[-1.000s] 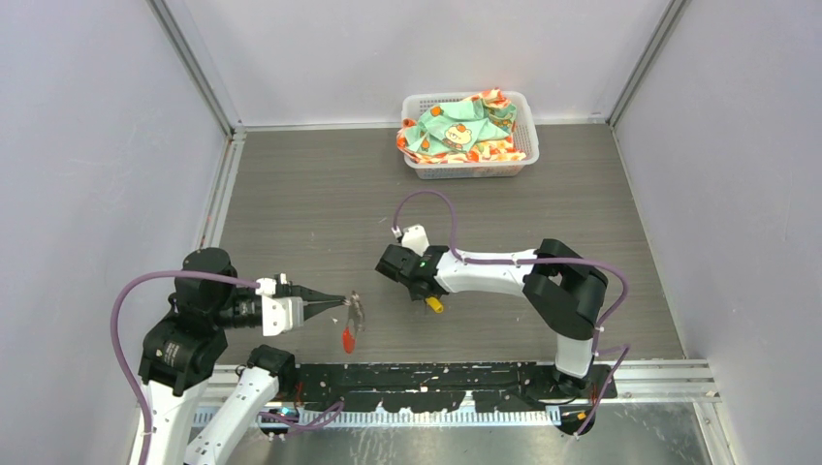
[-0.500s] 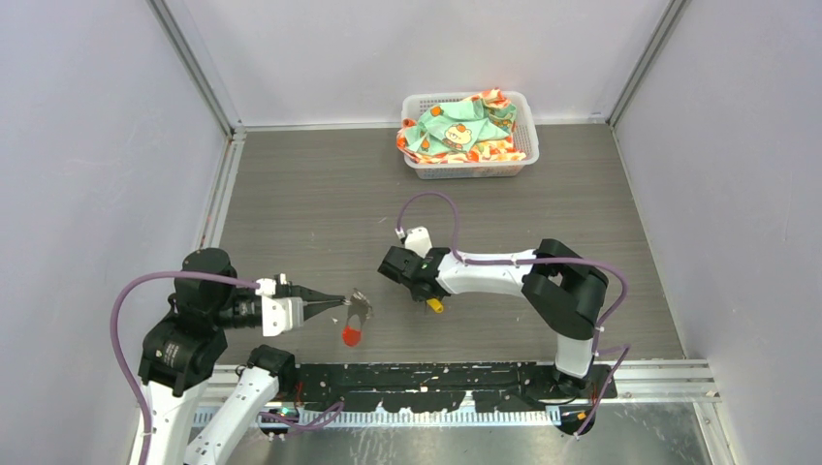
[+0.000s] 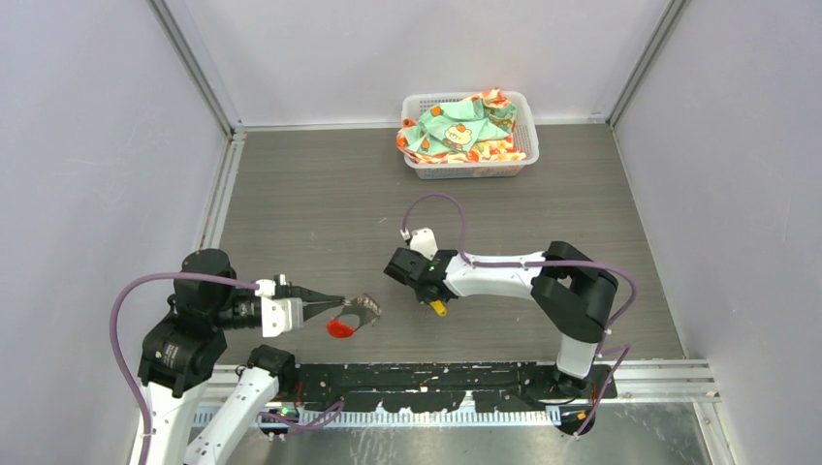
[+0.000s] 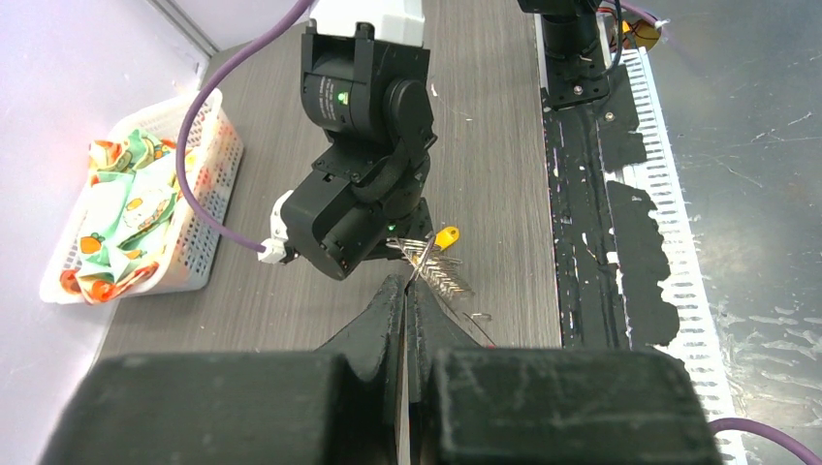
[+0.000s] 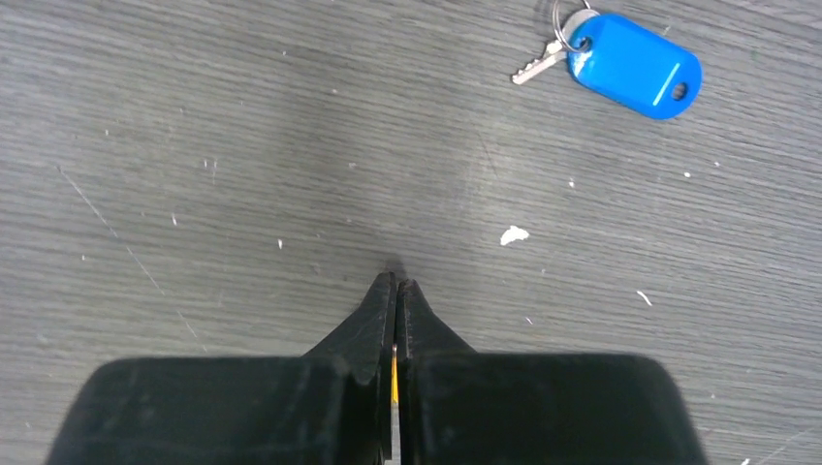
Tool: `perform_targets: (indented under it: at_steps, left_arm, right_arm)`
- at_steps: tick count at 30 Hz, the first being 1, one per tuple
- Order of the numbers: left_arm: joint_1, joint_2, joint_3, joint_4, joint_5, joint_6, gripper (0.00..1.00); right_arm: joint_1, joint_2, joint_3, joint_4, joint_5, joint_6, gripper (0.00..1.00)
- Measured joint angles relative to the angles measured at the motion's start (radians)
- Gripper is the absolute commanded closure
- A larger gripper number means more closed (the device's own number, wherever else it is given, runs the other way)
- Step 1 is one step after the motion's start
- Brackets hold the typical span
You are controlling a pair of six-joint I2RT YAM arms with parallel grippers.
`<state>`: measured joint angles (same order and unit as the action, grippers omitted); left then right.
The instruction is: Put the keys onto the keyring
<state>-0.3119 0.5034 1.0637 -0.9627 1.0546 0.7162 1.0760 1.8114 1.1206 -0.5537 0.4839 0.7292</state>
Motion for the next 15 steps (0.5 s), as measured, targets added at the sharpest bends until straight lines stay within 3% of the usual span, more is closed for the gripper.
perform_targets:
  at_steps: [5,15]
  left_arm:
    - [0.000,0.000,0.000,0.000,0.000,-0.001,1.00]
    - [0.000,0.000,0.000,0.000,0.000,-0.010,1.00]
  right_arm:
    - [-0.003,-0.107,-0.059,0.023,-0.048,-0.057,0.99]
    - [-0.005,-0.437,-0.138,0.153,-0.321,-0.200,0.99]
